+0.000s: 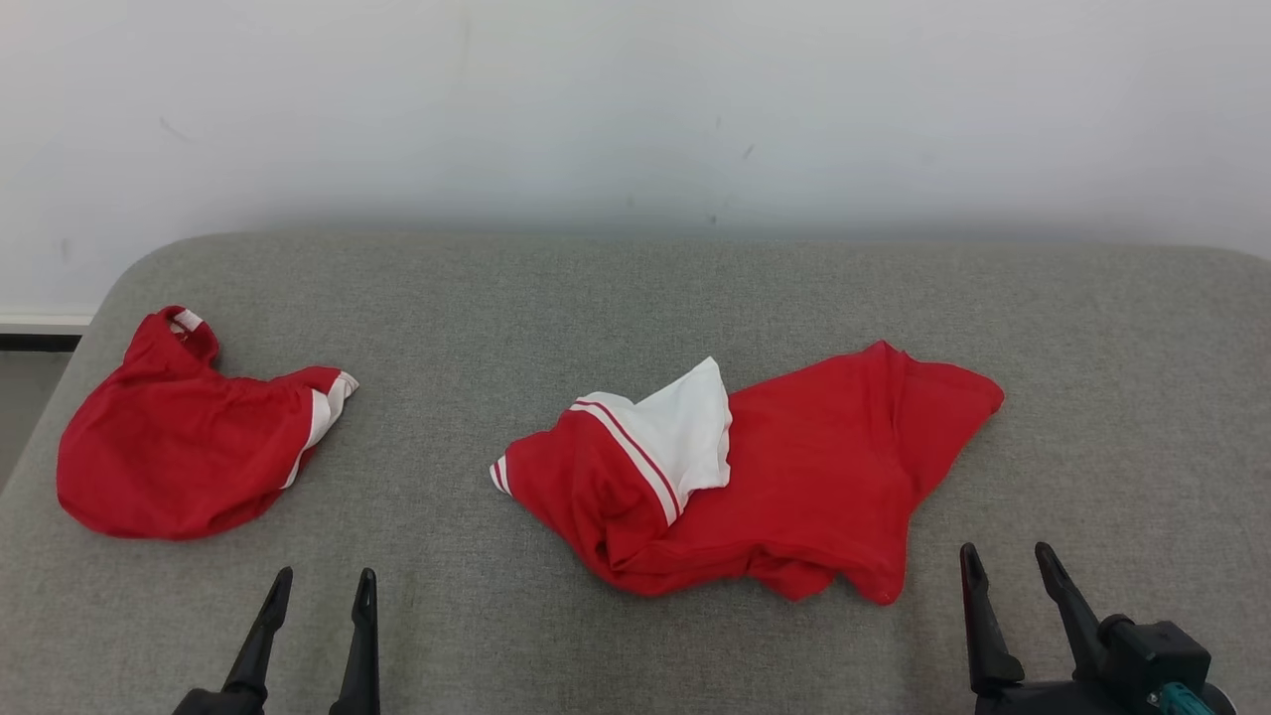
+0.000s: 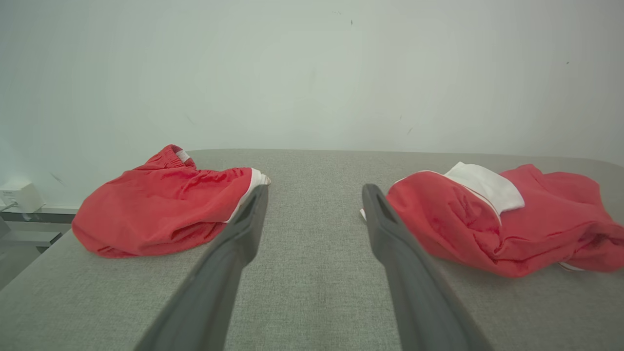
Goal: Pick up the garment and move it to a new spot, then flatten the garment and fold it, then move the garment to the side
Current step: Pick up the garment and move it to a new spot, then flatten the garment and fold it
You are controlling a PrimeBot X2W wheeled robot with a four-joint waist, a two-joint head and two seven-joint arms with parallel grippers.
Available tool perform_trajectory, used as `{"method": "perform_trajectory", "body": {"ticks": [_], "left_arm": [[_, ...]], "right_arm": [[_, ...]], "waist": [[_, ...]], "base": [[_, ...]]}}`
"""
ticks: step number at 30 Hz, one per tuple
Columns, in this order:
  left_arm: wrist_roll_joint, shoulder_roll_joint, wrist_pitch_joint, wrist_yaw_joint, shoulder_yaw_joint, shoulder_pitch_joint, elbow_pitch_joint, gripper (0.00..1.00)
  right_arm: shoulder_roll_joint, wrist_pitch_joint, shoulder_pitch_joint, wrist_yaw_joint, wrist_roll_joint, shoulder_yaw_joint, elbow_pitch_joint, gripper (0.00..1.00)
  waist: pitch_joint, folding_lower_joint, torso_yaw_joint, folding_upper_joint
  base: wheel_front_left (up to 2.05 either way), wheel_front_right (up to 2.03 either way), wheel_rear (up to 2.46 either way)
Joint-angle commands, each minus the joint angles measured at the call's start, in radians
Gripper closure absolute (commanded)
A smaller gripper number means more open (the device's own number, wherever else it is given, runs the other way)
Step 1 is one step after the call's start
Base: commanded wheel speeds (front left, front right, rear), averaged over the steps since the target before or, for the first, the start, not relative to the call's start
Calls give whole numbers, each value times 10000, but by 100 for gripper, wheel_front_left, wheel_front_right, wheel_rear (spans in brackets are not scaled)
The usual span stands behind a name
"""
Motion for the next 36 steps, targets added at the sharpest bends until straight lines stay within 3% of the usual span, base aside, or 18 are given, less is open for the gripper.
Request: {"method": "perform_trajectory", "body": {"ticks": [1, 16, 21, 36], "left_arm": [[49, -42, -34, -7, 43, -1, 35, 0], [257, -213, -34, -131, 243, -5, 135, 0], [285, -284, -34, -161, 293, -90, 155, 0], [401, -530, -34, -198, 210, -369, 288, 0]], "right_arm": [[-1, 6, 26, -23, -84, 15, -10, 0], [1, -5, 45, -22, -6, 62, 79, 0], [-142, 58, -249, -23, -116, 535, 211, 0], [-462, -197, -1529, -23, 607, 1138, 2916, 0]], "waist": [[4, -1, -4, 0], [4, -1, -16, 0], [112, -1, 29, 0], [493, -1, 499, 0]], "base": [[0, 0, 0], [0, 0, 0], [0, 0, 0], [0, 0, 0]]}}
